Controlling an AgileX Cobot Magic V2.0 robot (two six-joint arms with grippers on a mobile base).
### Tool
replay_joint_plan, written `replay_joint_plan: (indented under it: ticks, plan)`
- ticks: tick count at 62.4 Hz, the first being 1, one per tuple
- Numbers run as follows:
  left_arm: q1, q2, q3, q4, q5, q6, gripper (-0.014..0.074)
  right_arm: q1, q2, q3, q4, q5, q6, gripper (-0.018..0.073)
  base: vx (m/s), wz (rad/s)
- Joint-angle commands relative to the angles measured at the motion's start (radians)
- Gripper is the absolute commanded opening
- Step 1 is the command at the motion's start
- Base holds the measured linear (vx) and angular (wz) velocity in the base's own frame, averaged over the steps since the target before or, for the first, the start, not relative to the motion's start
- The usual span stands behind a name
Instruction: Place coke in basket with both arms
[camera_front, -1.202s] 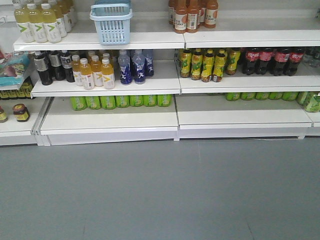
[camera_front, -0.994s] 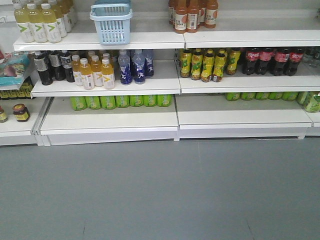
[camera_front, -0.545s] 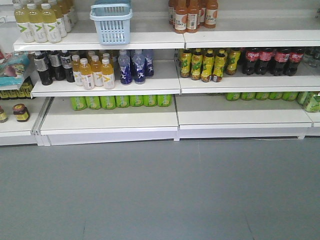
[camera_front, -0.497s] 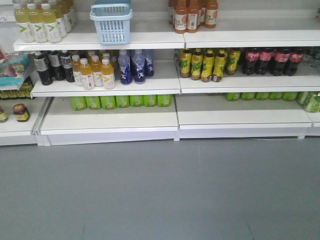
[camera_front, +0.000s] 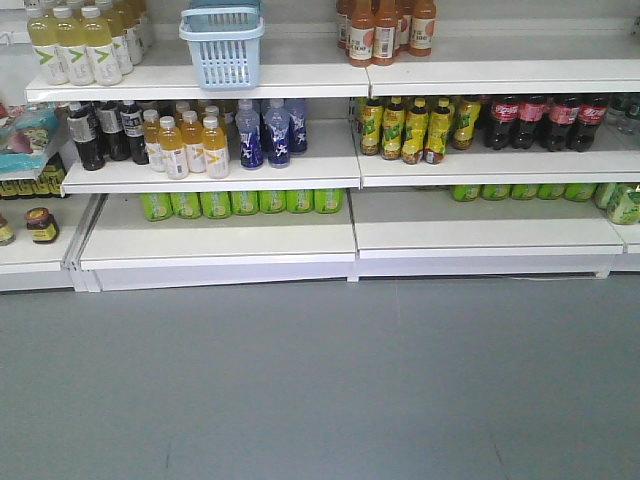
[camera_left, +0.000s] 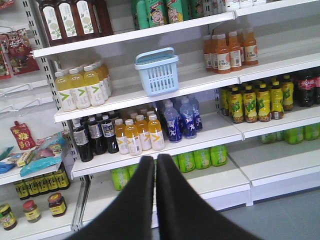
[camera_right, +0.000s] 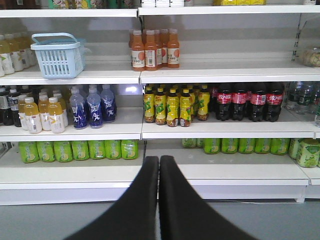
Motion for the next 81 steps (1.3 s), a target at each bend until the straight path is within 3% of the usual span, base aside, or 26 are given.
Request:
replay_joint_plan:
  ticks: [1, 81]
  plan:
    - [0.000, -0.017, 0.006, -0.008, -0.069, -0.004, -0.0006, -0.007, -0.011, 0.019, -0.007, -0.074, 0.003, -0.0010, 0.00, 0.00]
    - [0.000, -0.017, 0.006, -0.008, -0.069, -0.004, -0.0006, -0.007, -0.011, 0.019, -0.007, -0.074, 0.003, -0.0010, 0.01, 0.00]
